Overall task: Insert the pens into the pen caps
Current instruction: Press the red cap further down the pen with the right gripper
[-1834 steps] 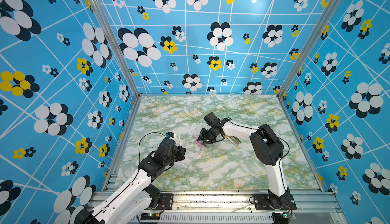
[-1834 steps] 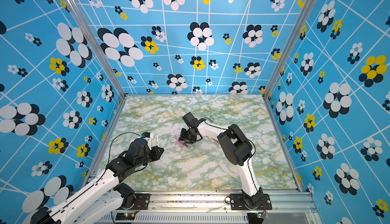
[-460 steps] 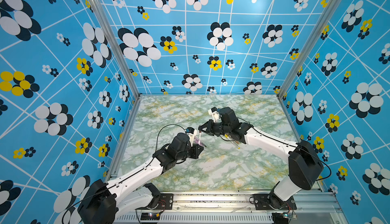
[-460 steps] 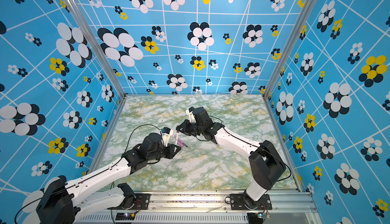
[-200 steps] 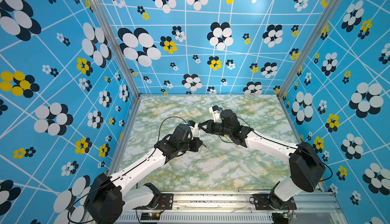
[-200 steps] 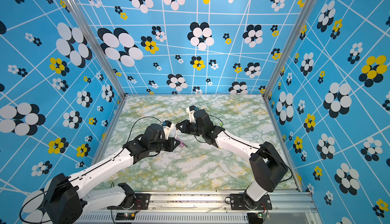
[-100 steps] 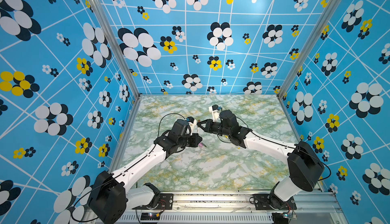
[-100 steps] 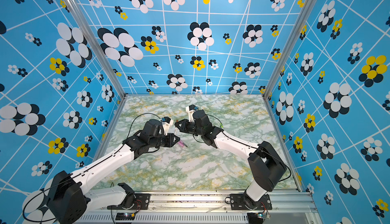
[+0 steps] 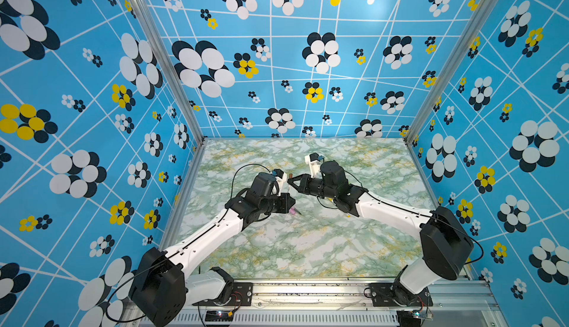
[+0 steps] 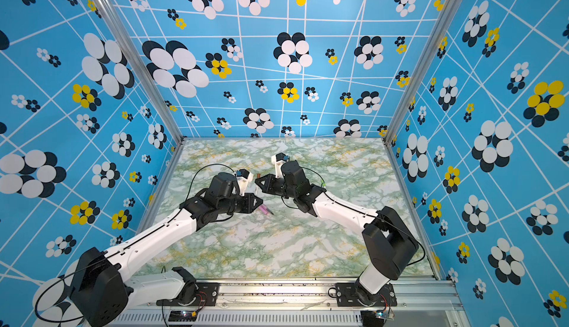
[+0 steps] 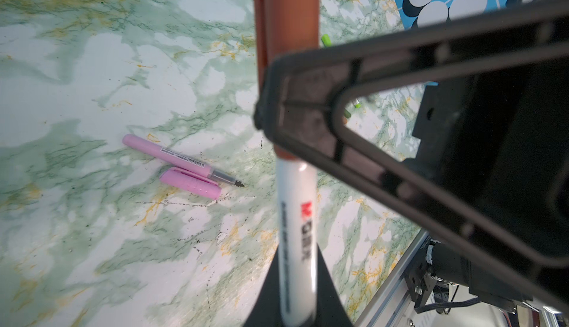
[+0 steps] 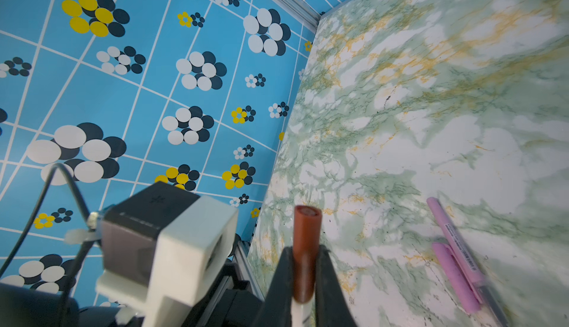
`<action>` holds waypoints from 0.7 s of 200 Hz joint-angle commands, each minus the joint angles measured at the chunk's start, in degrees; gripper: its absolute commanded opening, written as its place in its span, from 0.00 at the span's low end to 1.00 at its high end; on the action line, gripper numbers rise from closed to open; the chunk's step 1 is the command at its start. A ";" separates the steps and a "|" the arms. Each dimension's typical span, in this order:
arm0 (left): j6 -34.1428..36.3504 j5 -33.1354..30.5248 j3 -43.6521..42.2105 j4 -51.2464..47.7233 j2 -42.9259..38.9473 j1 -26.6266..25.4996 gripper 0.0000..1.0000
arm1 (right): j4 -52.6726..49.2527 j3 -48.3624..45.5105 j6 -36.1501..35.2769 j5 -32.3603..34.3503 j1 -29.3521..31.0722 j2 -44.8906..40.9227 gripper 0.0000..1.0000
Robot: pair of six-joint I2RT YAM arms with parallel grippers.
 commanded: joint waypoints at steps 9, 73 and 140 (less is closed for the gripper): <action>-0.17 1.81 -2.08 20.29 -3.16 -1.10 0.00 | -13.52 0.05 -2.63 -9.03 -0.27 -1.87 0.00; -2.73 -0.23 -6.13 22.33 -4.30 -3.55 0.00 | -20.33 5.35 -8.40 -8.92 -0.90 -2.71 0.29; -4.44 -2.53 -5.25 22.05 -3.14 -3.82 0.00 | -19.72 3.46 -7.88 -6.14 -0.90 -4.62 0.25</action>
